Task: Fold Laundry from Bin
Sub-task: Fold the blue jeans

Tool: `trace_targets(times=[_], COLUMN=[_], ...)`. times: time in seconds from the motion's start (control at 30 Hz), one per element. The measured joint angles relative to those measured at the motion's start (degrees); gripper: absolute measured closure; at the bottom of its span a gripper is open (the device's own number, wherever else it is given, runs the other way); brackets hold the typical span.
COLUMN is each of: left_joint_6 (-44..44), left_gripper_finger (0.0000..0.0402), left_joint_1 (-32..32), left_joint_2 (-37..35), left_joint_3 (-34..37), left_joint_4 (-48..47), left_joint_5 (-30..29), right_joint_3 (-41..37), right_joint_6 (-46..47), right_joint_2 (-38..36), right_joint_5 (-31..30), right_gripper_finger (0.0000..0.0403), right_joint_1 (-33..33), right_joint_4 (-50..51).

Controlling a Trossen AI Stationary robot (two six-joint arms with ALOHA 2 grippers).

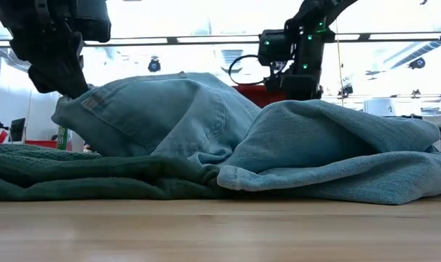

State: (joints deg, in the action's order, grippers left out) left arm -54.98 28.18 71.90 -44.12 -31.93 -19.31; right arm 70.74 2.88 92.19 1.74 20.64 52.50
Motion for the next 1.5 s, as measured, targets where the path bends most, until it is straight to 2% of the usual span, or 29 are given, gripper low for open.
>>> trace_targets(times=[0.1, 0.17, 0.37, 0.43, 0.57, 0.67, 0.73, 0.83, 0.93, 1.03, 1.13, 1.33, 1.5], left_joint_6=[-0.1, -1.0, -6.0, -6.8, -5.5, -3.8, -2.8, -2.0, -1.9, -1.0, -0.8, -0.9, 0.3], left_gripper_finger=[0.0395, 0.0395, 0.0395, 0.0395, 0.0395, 0.0395, 0.0395, 0.0395, 0.0395, 0.0395, 0.0395, 0.0395, 0.0395], left_joint_1=[0.0, 0.0, 0.0, 0.1, 0.2, 0.3, 0.3, 0.3, 0.8, 1.8, 2.7, 3.2, 3.3], left_joint_2=[-0.1, -0.2, -0.3, -0.5, -0.6, -0.6, -0.6, -0.6, -0.6, 0.0, 1.4, 7.3, 13.9], left_joint_3=[0.0, 0.0, 0.0, 0.0, 0.0, 0.0, 0.0, 0.0, 0.0, 0.0, 0.0, 0.0, 0.0], left_joint_4=[-0.2, -1.2, -7.0, -8.2, -7.0, -6.3, -5.5, -3.6, -1.7, -0.9, -0.8, 0.6, 3.9], left_joint_5=[-1.3, -2.3, -2.1, -0.1, 7.7, 9.3, 9.4, 10.8, 13.9, 15.8, 16.6, 20.6, 26.7], right_joint_3=[2.3, 3.4, 4.7, 4.2, 1.3, -2.1, -4.5, -7.8, -9.7, -9.2, -7.0, -1.9, -1.4], right_joint_6=[0.0, 0.4, 9.3, 12.7, 27.1, 33.9, 36.8, 37.0, 35.0, 30.9, 28.2, 23.7, 16.5], right_joint_2=[-0.8, -3.1, -14.4, -18.2, -22.3, -22.8, -22.2, -20.2, -17.8, -16.3, -15.7, -15.8, -15.4], right_joint_5=[-0.3, -1.6, -9.6, -8.9, -7.8, -5.2, -3.9, 2.8, 9.8, 12.2, 9.0, -4.2, -7.8], right_gripper_finger=[0.0343, 0.0377, 0.0392, 0.0392, 0.0393, 0.0392, 0.0386, 0.0368, 0.0343, 0.0311, 0.0278, 0.0213, 0.0167], right_joint_1=[-1.4, -3.3, -11.8, -15.7, -24.1, -30.3, -34.3, -37.8, -39.3, -39.3, -38.1, -33.7, -28.6], right_joint_4=[3.3, 5.4, 14.4, 18.1, 22.0, 21.2, 19.5, 15.3, 10.2, 9.0, 8.9, 7.5, -3.0])
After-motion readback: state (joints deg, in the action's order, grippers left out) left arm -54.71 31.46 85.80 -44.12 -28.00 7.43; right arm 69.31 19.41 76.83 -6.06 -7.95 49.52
